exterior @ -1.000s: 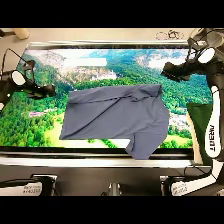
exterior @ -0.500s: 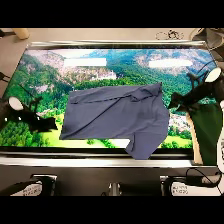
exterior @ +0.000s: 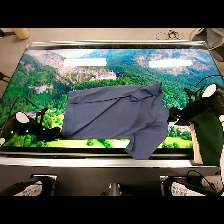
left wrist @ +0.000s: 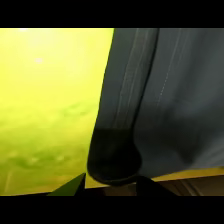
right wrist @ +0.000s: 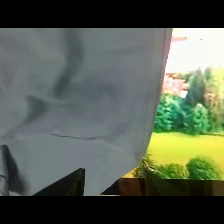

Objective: Fold the shirts.

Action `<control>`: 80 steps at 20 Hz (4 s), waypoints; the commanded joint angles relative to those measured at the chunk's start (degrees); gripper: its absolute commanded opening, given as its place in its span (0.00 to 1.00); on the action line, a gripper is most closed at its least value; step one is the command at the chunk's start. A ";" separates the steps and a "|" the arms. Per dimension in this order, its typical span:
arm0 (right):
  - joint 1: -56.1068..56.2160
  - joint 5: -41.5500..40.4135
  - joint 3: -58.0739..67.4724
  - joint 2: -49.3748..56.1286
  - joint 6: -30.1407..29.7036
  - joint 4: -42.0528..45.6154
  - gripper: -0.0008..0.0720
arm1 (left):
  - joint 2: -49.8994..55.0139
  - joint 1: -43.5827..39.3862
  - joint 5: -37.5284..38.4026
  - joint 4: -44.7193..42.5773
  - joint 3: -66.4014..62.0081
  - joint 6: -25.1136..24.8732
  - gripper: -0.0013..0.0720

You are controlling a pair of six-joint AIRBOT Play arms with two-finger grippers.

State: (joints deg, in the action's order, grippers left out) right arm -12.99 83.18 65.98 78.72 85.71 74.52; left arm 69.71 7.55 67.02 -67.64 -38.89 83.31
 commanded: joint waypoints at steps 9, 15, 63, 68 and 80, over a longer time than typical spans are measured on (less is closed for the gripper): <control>-0.02 -3.43 -11.56 -1.05 -0.55 3.30 0.69 | 1.29 -1.22 -6.47 1.27 0.61 0.28 0.05; 0.00 -15.72 -16.83 -0.57 -0.85 0.02 0.59 | -0.48 -1.22 -5.31 1.27 0.61 0.17 0.05; 8.83 -9.40 36.94 24.09 5.68 1.18 0.03 | 27.78 -0.31 -6.95 0.98 -52.37 -0.92 0.05; 8.92 12.37 29.59 22.40 5.84 7.37 0.03 | 27.08 0.81 17.64 -7.69 -48.61 -0.37 0.05; 2.99 10.43 14.29 8.15 7.30 4.31 0.64 | 15.19 6.23 20.15 -6.80 -33.03 -0.24 0.60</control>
State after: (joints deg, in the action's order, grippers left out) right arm -7.16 91.57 84.75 92.40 94.50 78.46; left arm 90.61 11.55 86.17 -74.37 -77.93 83.33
